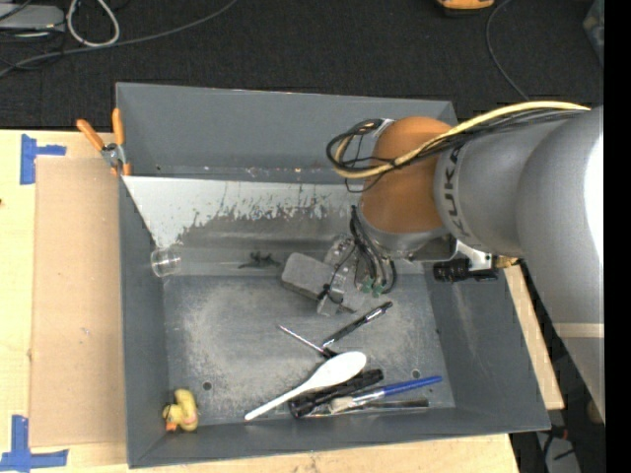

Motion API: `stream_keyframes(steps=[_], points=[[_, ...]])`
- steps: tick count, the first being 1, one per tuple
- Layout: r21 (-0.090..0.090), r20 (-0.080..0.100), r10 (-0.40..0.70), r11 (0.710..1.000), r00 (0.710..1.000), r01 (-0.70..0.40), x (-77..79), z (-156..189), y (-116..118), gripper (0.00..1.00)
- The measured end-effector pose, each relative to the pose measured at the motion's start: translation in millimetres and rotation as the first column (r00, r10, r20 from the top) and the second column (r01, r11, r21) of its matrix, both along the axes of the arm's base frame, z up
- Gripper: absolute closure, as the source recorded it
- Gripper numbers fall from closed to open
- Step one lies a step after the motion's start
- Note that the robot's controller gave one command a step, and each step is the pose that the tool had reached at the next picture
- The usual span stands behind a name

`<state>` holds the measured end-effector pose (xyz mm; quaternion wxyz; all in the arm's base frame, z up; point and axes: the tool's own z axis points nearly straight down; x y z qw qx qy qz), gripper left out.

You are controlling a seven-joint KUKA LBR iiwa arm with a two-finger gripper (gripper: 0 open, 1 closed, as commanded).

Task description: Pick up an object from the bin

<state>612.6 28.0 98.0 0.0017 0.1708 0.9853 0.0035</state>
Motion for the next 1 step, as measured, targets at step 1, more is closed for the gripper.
stream_keyframes(steps=[1], points=[[0.000, -0.008, 0.001, 1.000, 1.000, -0.001, -2.1, 20.6, -0.1, 1.00]])
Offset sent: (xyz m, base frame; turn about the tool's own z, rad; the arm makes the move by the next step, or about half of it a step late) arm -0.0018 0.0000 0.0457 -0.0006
